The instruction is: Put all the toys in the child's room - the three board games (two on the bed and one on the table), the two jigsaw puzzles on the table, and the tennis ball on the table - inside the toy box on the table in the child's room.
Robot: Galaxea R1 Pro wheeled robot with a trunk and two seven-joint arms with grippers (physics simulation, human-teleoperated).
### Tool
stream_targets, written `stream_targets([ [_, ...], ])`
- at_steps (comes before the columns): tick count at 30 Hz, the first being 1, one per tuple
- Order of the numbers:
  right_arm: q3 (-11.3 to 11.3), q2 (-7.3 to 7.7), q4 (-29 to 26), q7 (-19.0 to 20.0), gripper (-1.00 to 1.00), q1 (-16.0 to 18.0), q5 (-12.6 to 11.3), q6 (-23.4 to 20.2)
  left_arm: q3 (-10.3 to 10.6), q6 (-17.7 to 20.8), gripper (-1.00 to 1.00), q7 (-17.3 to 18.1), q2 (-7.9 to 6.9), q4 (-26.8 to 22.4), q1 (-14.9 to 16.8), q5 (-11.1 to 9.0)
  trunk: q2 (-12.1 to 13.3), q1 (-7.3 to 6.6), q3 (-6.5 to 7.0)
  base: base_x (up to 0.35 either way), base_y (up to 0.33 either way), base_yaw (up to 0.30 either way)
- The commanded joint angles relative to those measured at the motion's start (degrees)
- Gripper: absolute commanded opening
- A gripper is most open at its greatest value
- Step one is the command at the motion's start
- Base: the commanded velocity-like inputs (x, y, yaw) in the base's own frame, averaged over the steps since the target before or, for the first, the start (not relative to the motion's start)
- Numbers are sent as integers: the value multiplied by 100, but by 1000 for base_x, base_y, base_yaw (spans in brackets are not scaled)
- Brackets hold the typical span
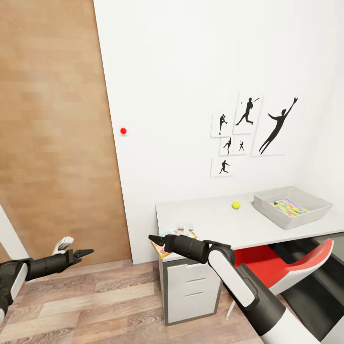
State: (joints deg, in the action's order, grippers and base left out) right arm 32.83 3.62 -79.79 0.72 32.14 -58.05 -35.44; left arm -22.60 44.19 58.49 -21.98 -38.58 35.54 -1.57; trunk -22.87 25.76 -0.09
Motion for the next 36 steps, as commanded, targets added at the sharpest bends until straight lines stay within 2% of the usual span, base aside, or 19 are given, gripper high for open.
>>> stream_targets([
  [1, 4, 2, 10, 7, 100, 3, -1, 5, -9, 50, 100, -4, 14, 8, 3, -17, -5, 2, -6, 0, 0, 0],
  [8, 5, -7, 90, 15, 100, 3, -10, 82, -8, 19, 100, -35, 111, 32, 5, -18, -5, 2, -48, 0, 0, 0],
  [25, 15, -5, 87, 15, 100, 3, -16, 103, -16, -43, 100, 24, 109, 30, 5, -32, -5, 2, -203, 0, 0, 0],
  [30, 20, -2, 80, 16, 100, 3, -16, 121, -12, -57, 100, 149, 114, 31, 5, -50, -5, 2, -221, 0, 0, 0],
  [36, 14, 6, 75, 23, 100, 3, -21, 125, -8, -59, 100, 508, 107, 28, 5, -53, -5, 2, -221, 0, 0, -11],
])
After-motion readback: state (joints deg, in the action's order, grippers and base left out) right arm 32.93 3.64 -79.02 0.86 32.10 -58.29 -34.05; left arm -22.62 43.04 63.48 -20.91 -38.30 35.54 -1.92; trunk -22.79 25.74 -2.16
